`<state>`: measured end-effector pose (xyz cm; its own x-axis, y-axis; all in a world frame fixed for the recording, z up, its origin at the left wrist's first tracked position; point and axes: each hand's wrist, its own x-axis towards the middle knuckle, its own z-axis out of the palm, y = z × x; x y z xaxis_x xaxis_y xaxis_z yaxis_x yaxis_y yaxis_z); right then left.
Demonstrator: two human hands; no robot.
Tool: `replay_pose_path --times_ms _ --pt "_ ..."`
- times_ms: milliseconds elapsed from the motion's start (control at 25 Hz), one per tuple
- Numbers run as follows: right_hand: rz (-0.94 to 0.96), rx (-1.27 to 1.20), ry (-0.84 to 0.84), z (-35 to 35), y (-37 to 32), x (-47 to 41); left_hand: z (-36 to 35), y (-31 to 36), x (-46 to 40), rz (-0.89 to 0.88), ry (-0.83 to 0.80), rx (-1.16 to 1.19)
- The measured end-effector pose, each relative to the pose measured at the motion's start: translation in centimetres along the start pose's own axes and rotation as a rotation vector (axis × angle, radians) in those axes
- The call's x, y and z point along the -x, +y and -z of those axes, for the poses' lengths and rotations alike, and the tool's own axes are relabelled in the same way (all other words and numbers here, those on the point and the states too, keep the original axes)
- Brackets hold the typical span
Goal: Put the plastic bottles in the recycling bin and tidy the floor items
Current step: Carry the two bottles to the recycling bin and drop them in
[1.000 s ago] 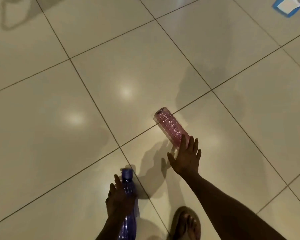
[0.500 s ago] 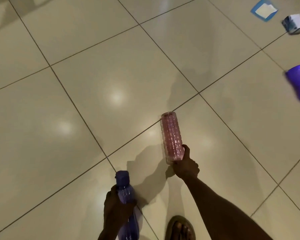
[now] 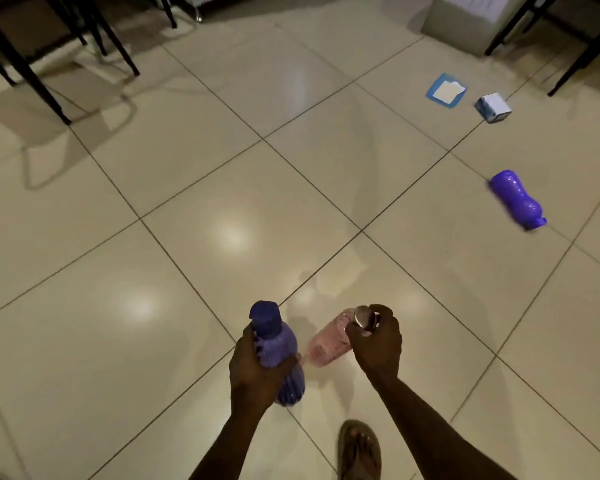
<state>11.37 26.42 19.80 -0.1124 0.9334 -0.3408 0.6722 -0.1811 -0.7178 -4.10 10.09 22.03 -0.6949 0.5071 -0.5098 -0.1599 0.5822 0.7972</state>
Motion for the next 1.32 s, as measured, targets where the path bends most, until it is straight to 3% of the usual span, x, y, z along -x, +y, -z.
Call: replay_pose_path --times_ms 360,520,720,1000,1160,1320 --pt "0.300 -0.272 -0.171 20.6 -22.0 11.5 10.9 24.9 15.0 -0.289 -0.058 -0.147" --pt "0.351 -0.417 -0.138 29.8 -30.6 13.9 12.8 35.5 21.2 -0.344 -0.106 -0.170" --pt "0.384 -0.522 -0.083 38.5 -36.9 13.3 10.8 46.6 26.1 -0.446 -0.114 -0.081" --pt "0.398 -0.539 -0.049 47.3 -40.5 9.5 4.4 56.5 26.8 -0.463 -0.339 0.076" --pt "0.331 -0.633 0.034 49.9 -42.6 6.2 1.3 60.5 24.2 -0.393 -0.614 0.205" --pt "0.257 -0.689 0.155 50.7 -45.1 2.2 -1.3 63.6 19.6 -0.027 -0.914 0.436"
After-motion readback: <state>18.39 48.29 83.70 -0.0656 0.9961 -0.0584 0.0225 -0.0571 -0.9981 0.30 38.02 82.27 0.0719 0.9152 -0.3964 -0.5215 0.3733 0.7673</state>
